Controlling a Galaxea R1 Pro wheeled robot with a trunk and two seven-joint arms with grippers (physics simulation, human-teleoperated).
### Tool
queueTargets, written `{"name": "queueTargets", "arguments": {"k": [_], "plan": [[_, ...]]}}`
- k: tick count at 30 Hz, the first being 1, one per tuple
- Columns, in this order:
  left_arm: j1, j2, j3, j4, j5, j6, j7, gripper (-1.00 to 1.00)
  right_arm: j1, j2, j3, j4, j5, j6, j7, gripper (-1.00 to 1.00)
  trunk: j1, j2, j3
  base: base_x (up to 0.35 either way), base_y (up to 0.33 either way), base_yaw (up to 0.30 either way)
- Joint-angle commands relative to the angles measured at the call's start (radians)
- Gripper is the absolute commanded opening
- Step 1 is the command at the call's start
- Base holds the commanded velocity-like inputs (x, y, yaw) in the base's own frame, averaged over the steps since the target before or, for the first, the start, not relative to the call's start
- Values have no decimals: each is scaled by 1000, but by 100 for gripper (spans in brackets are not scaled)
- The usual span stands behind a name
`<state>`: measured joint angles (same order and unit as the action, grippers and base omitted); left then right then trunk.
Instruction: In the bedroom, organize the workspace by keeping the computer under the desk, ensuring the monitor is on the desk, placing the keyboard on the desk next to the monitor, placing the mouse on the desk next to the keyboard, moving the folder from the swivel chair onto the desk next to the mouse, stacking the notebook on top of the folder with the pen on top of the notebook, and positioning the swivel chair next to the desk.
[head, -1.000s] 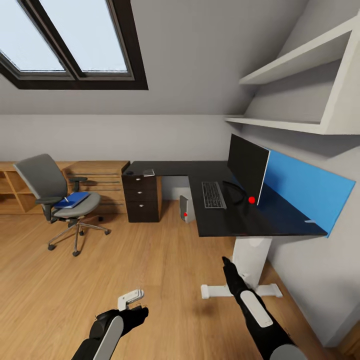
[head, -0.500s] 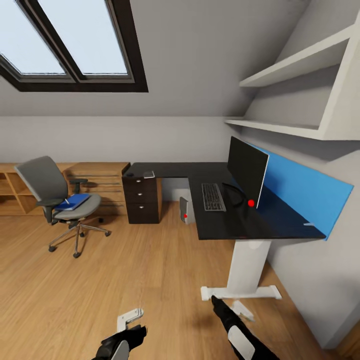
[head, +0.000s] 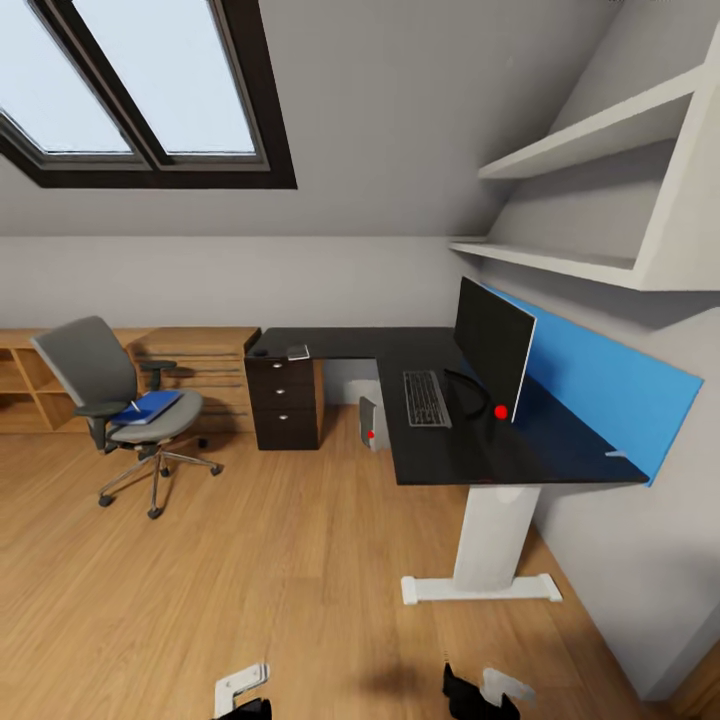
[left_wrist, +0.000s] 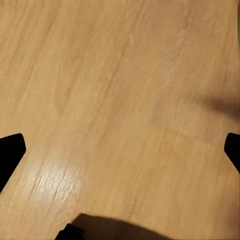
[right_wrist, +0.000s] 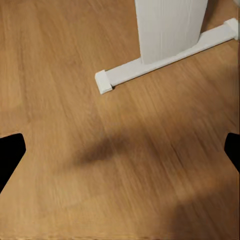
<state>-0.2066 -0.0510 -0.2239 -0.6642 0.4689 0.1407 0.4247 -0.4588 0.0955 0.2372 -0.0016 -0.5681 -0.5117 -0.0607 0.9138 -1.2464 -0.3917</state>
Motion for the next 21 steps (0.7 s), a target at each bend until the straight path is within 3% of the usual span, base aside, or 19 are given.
{"name": "queueTargets", "arguments": {"k": [1, 7, 11, 17, 21], "plan": [[-1, 3, -5, 9, -6, -9, -11, 100, 18, 0, 9, 7, 14, -9, -6, 100, -4, 7, 2, 0, 0, 0], [-1, 12, -6, 73, -31, -33, -86, 100, 60, 5, 12, 22, 69, -20, -5, 100, -27, 49, 21, 0, 0, 0], [-1, 11, -7, 111, -32, -34, -88, 100, 61, 5, 11, 22, 71, -21, -5, 100, -42, 77, 33, 0, 0, 0], [-1, 9, -8, 134, -33, -36, -89, 100, 61, 13, 12, 23, 71, -21, -5, 100, -42, 77, 33, 0, 0, 48], [-1, 7, -11, 136, -33, -38, -89, 100, 63, 15, 12, 22, 89, -22, -5, 100, -42, 77, 33, 0, 246, 2]]}}
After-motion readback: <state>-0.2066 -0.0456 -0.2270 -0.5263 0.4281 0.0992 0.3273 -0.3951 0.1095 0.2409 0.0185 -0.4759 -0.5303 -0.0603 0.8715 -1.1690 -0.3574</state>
